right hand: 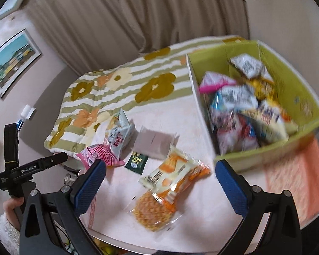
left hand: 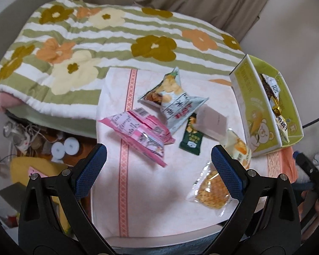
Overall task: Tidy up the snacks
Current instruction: 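Move both grippers back over the remaining snacks on the table, then grasp the pink bag with the left gripper while the right grasps the orange egg-cake pack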
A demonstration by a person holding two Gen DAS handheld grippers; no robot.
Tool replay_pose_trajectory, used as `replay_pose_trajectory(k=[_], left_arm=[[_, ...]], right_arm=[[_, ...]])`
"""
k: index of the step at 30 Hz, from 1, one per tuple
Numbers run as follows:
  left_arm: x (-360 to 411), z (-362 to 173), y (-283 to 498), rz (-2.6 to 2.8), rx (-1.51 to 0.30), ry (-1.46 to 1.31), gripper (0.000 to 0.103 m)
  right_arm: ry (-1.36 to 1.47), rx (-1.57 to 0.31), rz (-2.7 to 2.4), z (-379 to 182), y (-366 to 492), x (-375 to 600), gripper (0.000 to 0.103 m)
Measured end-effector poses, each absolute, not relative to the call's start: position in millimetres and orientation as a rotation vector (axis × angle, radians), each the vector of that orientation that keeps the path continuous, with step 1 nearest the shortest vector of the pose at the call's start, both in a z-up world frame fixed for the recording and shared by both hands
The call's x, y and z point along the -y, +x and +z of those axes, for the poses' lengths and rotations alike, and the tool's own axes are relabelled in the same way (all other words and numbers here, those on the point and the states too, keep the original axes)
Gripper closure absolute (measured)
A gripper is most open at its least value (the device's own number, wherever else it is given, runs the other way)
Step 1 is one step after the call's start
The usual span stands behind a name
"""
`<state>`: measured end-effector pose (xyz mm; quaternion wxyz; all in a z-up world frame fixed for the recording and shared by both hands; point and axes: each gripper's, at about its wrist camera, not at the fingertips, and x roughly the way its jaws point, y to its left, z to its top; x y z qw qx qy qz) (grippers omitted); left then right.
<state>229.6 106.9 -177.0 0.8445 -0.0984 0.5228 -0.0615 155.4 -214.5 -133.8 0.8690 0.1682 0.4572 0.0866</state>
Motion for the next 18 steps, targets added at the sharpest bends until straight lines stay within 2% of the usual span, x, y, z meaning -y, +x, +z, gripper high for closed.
replay_pose_trajectory(k=[10,18], left_arm=[[-125,-242,281,-0.198,-1.224,-0.241,0.005],[-121,-275,306,-0.19,-1.273,-0.295,0.005]], right_arm=[[0.525,-1.086,0.115,-203,158,199,0.001],[0.573,-1.096,0.099,-231,175,197,0.001]])
